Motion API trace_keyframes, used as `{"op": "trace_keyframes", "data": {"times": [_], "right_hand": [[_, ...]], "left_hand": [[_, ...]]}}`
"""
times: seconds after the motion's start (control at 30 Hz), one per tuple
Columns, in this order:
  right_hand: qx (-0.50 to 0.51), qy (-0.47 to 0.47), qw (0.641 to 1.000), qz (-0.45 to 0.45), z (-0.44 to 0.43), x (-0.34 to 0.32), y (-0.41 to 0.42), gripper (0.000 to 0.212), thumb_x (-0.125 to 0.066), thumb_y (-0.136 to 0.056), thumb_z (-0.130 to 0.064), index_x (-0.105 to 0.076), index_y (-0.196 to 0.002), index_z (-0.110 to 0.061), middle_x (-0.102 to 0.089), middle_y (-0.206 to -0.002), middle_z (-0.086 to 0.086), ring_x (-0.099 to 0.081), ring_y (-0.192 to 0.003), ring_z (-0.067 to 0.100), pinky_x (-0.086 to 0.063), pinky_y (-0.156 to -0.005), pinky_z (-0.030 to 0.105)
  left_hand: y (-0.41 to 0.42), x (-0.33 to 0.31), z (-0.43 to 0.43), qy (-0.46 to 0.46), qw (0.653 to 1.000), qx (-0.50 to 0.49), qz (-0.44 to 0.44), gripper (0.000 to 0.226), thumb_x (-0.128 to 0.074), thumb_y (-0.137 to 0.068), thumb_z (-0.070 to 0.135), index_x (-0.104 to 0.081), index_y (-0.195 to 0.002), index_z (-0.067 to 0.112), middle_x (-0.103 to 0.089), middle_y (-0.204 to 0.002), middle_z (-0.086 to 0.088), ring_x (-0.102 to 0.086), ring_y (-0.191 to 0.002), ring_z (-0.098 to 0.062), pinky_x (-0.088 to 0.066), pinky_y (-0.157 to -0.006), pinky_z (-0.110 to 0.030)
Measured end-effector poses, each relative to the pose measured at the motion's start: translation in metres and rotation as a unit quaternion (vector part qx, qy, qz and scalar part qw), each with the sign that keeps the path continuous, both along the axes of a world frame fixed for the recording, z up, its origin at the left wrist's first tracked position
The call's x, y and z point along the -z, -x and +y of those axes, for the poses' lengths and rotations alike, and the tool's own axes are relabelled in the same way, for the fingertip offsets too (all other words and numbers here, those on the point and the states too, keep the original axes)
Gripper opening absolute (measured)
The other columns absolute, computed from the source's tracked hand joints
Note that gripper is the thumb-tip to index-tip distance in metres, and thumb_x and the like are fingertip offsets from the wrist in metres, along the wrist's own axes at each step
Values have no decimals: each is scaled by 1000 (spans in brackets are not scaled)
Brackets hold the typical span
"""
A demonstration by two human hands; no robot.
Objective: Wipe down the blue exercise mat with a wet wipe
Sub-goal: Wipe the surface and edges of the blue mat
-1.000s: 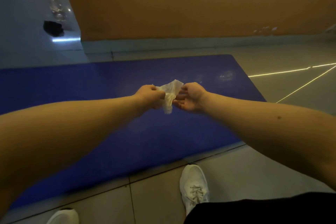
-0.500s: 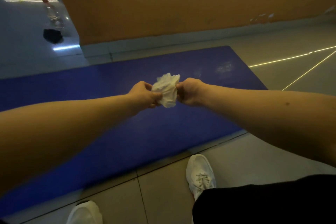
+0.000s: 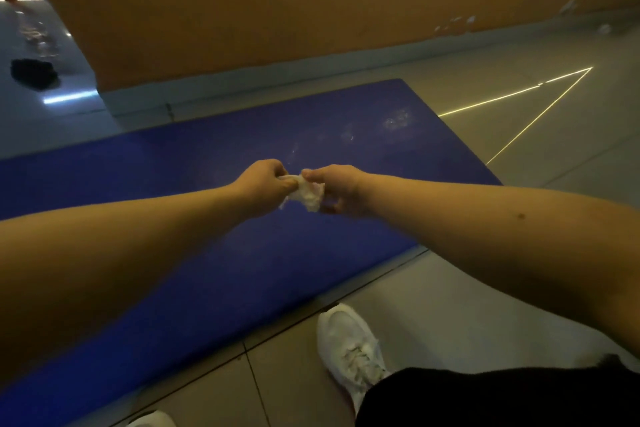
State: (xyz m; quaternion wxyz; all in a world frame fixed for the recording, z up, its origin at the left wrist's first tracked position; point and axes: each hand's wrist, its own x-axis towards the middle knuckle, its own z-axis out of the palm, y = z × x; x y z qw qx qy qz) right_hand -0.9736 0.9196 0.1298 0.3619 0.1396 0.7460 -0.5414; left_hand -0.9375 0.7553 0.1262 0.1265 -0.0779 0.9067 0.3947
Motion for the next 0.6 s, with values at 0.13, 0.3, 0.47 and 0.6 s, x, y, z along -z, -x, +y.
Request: {"op": "trace_keyframes", "data": {"times": [0.13,0.3,0.47,0.6], "right_hand": [[-91,-25,995,44,4,8,5,13,-70,-93,-13,-68,-105,-7,-69,-109,11,-67,-100,21,-57,-73,26],[-62,98,991,-69,9,37,16,17,-62,-99,-12,-64,-115,-7,-71,-113,13,-71,-99,22,-60,-78,30],[27,210,966,-151,24,98,7,24,-58,-98,-1,-63,-122,-3,-68,-119,19,-70,-109,31,-60,-90,42],[87,53,992,-76,32,152,-14,11,-69,-94,-5,-67,-105,-4,-71,-104,18,-75,-87,27,-62,-69,32]], "left_hand": [[1,16,-7,-26,999,-12,-33,15,-63,-94,25,-60,-100,12,-69,-92,-12,-69,-87,-26,-60,-78,-43],[9,50,-11,-13,997,-29,-67,11,-62,-95,23,-60,-100,14,-70,-91,-11,-68,-87,-26,-58,-74,-39],[17,99,12,-33,993,-83,-82,11,-64,-93,23,-58,-92,14,-65,-86,-8,-63,-78,-23,-54,-66,-36],[8,140,28,26,991,-69,-109,16,-65,-89,28,-54,-80,20,-63,-82,-5,-60,-72,-22,-49,-59,-35]]}}
